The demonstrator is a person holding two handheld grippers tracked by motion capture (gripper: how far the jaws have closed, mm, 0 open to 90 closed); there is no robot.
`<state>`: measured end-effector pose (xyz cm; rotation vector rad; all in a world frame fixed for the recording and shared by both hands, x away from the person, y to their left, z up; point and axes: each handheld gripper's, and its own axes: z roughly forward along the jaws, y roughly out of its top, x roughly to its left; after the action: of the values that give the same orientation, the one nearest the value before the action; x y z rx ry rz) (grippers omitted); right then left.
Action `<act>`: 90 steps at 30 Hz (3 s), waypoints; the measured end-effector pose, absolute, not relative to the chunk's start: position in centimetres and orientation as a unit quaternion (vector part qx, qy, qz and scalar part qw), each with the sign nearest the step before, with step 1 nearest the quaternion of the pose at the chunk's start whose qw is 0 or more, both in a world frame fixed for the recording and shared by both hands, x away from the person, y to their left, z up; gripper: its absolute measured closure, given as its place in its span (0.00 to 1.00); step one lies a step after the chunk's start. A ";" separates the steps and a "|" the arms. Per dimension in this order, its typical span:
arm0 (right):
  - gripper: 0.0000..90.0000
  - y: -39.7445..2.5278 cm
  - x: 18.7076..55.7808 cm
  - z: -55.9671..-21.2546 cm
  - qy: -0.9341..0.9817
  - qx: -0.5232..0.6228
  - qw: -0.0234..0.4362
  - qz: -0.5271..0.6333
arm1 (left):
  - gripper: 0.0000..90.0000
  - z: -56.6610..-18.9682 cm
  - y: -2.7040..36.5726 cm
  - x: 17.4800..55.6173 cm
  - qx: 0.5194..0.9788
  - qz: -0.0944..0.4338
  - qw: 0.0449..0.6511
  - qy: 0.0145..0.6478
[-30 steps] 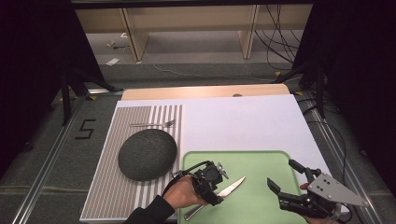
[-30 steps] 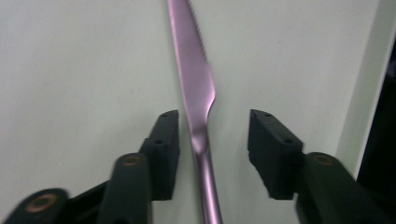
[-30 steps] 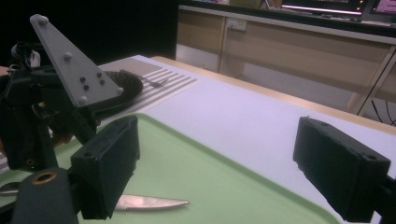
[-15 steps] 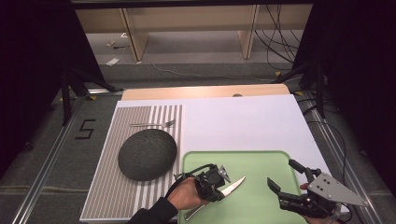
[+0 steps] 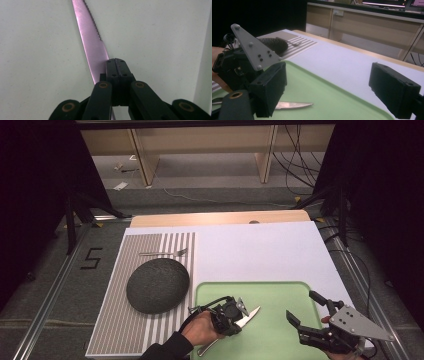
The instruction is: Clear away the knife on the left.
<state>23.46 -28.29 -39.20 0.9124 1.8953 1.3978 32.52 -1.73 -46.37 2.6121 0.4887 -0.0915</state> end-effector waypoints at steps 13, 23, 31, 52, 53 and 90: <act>0.17 -28.3 23.4 -39.2 0.715 0.345 0.303 0.527 | 1.00 -46.3 -1.2 32.7 0.957 -0.010 0.230 0.179; 0.17 -28.3 23.4 -39.1 0.715 0.345 0.303 0.528 | 1.00 -46.3 -0.1 33.1 0.954 0.000 0.228 0.196; 0.17 -28.3 23.3 -39.2 0.715 0.345 0.304 0.527 | 1.00 -46.2 0.7 33.3 0.954 0.000 0.221 0.204; 0.17 -28.3 23.3 -39.2 0.715 0.345 0.303 0.527 | 1.00 -46.1 3.1 33.7 0.952 -0.004 0.203 0.227; 0.17 -28.3 23.3 -39.2 0.715 0.345 0.303 0.527 | 1.00 -46.1 3.3 33.8 0.952 -0.005 0.202 0.228; 0.17 -28.3 23.3 -39.2 0.716 0.343 0.303 0.527 | 0.80 -45.8 6.9 33.7 0.933 -0.034 0.227 0.275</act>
<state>23.35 -28.30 -39.19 0.9099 1.8980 1.3955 33.69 6.85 -45.76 2.5722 0.7589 -0.0945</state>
